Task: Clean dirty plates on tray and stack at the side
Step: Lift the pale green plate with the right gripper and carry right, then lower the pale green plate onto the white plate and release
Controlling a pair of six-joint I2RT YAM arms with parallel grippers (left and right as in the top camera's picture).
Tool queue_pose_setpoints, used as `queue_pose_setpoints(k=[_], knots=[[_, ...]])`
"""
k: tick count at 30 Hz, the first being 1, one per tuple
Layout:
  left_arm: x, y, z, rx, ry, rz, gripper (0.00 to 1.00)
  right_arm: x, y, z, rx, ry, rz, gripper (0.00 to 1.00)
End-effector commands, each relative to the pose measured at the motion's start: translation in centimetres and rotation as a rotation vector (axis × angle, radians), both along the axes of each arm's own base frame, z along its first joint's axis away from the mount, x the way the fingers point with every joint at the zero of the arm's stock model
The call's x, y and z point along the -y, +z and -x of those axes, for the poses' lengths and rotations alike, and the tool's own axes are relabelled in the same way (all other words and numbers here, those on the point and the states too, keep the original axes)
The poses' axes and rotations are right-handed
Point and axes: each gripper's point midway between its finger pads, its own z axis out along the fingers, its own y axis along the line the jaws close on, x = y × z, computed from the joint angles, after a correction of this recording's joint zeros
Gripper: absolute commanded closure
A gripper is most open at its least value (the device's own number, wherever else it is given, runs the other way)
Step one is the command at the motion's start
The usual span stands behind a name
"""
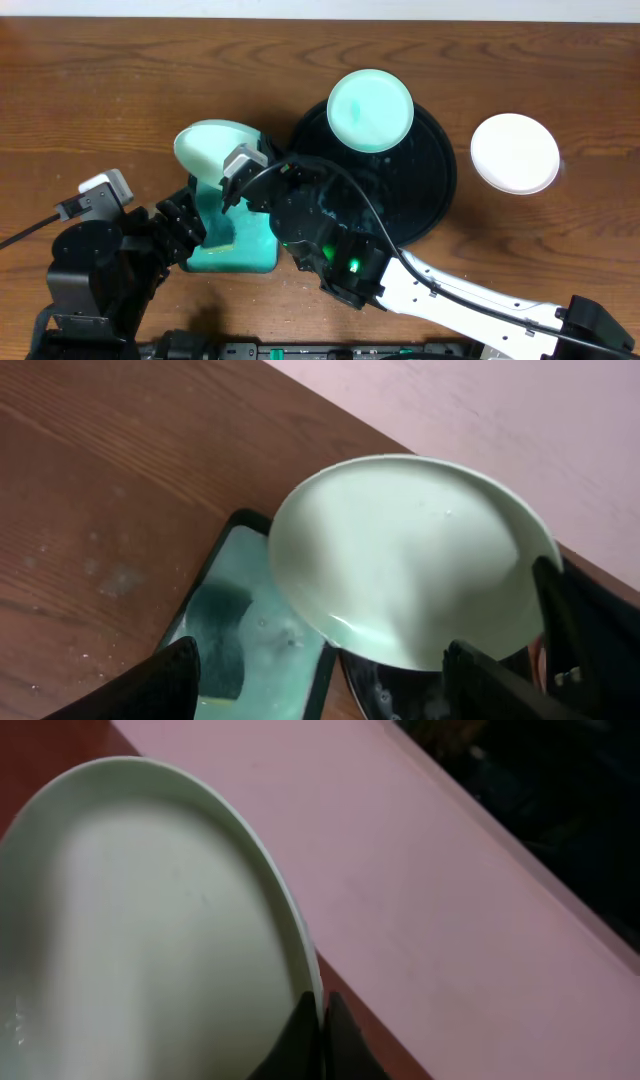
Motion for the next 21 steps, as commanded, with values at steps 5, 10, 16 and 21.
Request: queue_pose_setpoints(k=[5, 10, 16, 21], knots=[[-0.2, 0.5, -0.1, 0.012, 0.006, -0.007, 0.22, 0.3, 2.4, 0.4, 0.075, -0.016, 0.008, 0.99], [-0.2, 0.5, -0.1, 0.014, 0.006, -0.007, 0.23, 0.2, 2.7, 0.4, 0.084, -0.016, -0.007, 0.99], [-0.2, 0.6, -0.2, 0.017, 0.006, -0.007, 0.22, 2.2, 0.1, -1.8, -0.124, -0.117, -0.268, 0.99], [-0.2, 0.7, -0.3, 0.024, 0.006, -0.006, 0.22, 1.6, -6.2, -2.7, -0.707, 0.027, -0.608, 0.99]])
